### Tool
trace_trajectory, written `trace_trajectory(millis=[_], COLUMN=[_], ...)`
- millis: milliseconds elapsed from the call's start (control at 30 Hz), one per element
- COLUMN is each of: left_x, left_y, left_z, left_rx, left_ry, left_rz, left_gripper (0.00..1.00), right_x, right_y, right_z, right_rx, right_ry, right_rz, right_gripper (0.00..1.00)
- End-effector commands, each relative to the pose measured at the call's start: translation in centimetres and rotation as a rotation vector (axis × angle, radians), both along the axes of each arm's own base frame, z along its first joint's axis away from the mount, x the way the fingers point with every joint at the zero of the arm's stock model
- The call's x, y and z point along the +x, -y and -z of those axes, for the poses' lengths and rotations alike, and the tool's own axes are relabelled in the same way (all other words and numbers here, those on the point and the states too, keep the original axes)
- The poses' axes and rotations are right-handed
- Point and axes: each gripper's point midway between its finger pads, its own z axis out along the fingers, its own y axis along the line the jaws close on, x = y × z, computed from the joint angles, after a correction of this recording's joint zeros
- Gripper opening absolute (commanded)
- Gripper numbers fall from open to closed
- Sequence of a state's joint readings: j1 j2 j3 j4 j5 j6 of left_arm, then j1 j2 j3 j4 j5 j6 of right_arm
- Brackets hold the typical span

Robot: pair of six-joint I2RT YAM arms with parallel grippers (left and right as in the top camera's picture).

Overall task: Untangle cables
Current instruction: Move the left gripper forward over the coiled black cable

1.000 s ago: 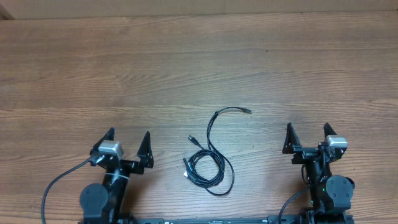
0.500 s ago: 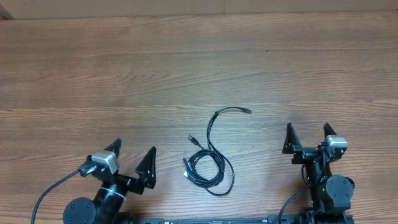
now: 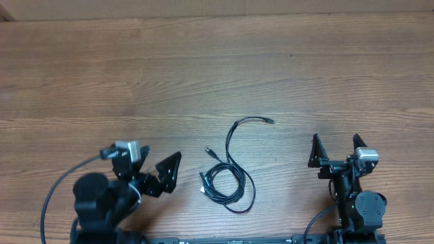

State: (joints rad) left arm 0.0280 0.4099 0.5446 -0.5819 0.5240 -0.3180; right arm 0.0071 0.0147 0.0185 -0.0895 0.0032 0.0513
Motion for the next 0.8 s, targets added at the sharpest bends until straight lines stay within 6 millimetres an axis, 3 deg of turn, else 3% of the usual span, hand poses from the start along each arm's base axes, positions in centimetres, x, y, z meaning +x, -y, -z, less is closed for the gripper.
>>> trace_trajectory(millis=[0,233,400,600,767], left_x=[1.3,3.6,5.4,6.7,8.1], left_y=[0.1,-0.3,-0.2,0.9,0.3], left_z=[-2.5,-4.7,-5.8,-3.5,-1.1], left_rx=[0.056,0.194,0.175,0.056,0.064], left_ry=[0.023,-0.12,-0.217,-0.362,-0.447], left_rz=[0.038,0.118,0.135,0.156,0.125], left_gripper=[1.0,1.0,1.0,1.0,1.0], right_x=[0.0,0.0,0.0,0.0,0.0], right_y=[0.0,0.0,0.0,0.0,0.0], right_z=[0.1,0.1,0.1,0.1,0.1], right_rx=[-0.007,-0.007,-0.007,-0.007,-0.007], right_ry=[0.006,0.006,0.006,0.006,0.006], right_rz=[-0.003,-0.003,-0.003,-0.003,-0.003], right_gripper=[1.0,1.0,1.0,1.0,1.0])
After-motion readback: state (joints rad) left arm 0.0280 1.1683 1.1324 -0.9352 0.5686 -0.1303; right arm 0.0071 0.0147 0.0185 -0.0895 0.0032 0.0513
